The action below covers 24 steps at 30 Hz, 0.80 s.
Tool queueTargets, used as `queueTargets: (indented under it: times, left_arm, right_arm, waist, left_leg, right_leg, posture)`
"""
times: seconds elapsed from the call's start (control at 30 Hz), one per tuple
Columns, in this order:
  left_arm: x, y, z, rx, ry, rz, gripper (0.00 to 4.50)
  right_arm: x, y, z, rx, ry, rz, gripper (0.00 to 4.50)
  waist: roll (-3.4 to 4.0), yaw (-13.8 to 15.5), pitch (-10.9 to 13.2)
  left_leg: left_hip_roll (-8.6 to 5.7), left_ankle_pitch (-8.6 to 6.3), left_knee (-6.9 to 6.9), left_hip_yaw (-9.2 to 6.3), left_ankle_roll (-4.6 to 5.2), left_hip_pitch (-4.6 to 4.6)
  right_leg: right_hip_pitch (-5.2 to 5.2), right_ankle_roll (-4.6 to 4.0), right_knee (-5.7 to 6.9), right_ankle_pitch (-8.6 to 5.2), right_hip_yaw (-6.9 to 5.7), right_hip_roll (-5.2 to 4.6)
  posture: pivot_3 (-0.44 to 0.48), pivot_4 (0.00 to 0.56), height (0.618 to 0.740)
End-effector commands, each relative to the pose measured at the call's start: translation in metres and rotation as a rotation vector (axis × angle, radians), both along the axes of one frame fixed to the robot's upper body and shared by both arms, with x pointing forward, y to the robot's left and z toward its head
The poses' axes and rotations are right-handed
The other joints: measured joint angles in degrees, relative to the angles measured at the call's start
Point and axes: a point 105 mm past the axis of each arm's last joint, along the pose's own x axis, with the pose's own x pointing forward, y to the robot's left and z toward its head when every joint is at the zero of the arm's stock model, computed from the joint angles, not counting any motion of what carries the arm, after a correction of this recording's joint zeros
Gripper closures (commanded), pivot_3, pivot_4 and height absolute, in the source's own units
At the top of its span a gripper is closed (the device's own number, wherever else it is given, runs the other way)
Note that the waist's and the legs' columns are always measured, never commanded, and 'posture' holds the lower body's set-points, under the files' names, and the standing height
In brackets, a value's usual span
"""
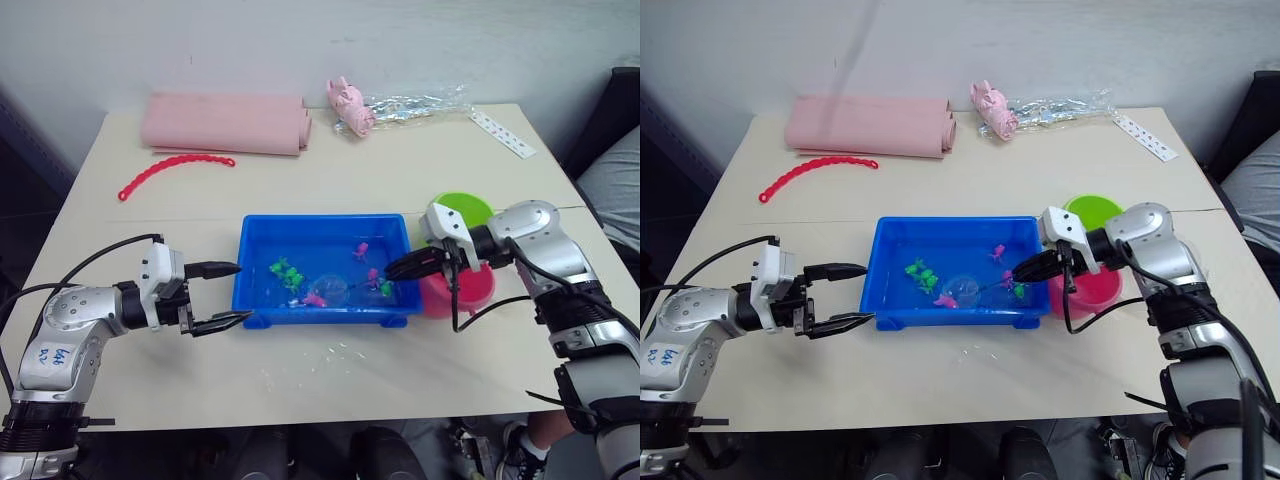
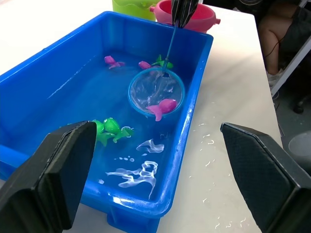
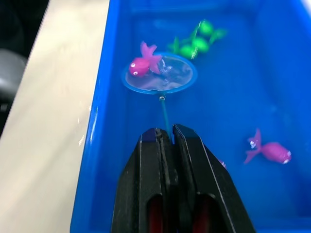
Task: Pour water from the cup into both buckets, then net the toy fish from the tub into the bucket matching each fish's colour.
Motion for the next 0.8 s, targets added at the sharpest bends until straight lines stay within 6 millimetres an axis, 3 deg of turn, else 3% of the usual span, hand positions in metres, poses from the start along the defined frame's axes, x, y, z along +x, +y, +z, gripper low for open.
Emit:
queueTargets:
  times: [0.03, 0.17, 0.4, 0.67, 0.8]
  left_arm:
    - [-0.001, -0.003, 0.015, -0.027, -0.040, -0.017, 0.02]
    - [0.001, -0.008, 0.021, -0.054, -0.033, -0.037, 0.02]
    - [0.006, -0.021, 0.024, -0.085, -0.027, -0.099, 0.02]
    - [0.009, -0.046, 0.026, -0.117, 0.005, -0.239, 0.02]
    - [0.017, -0.064, 0.034, -0.169, 0.007, -0.304, 0.02]
  right_arm:
    - [-0.014, -0.006, 0.025, 0.078, -0.038, 0.059, 4.50]
    - [-0.020, -0.014, 0.041, 0.178, -0.068, 0.005, 4.50]
    - [-0.042, -0.032, 0.045, 0.206, -0.098, -0.088, 4.50]
    - [-0.075, -0.070, 0.064, 0.205, -0.246, -0.306, 4.50]
    - [-0.101, -0.103, 0.072, 0.175, -0.330, -0.498, 4.50]
  waist:
    - [0.00, 0.0, 0.0]
    - [-0.01, 0.2, 0.0]
    - [-0.02, 0.4, 0.0]
    - [-0.03, 0.6, 0.0]
    - [-0.04, 1.6, 0.0]
  left_leg:
    - [0.00, 0.00, 0.00, 0.00, 0.00, 0.00]
    - [0.00, -0.01, 0.01, 0.00, 0.01, -0.01]
    - [0.00, -0.01, -0.02, 0.00, 0.01, -0.01]
    - [-0.01, -0.01, -0.04, 0.01, 0.01, -0.03]
    - [-0.01, -0.01, -0.05, 0.01, 0.01, -0.05]
  right_leg:
    - [0.00, 0.00, 0.00, 0.00, 0.00, 0.00]
    - [0.02, 0.00, -0.01, 0.00, 0.00, -0.01]
    - [0.03, 0.00, -0.11, 0.00, -0.01, 0.00]
    - [0.11, 0.01, -0.31, 0.00, -0.03, 0.03]
    - [0.13, 0.01, -0.36, 0.01, -0.06, 0.07]
  posture:
    - [0.000, 0.150, 0.740]
    - [0.000, 0.150, 0.740]
    - [0.000, 0.150, 0.740]
    - [0.000, 0.150, 0.740]
    - [0.000, 0.150, 0.740]
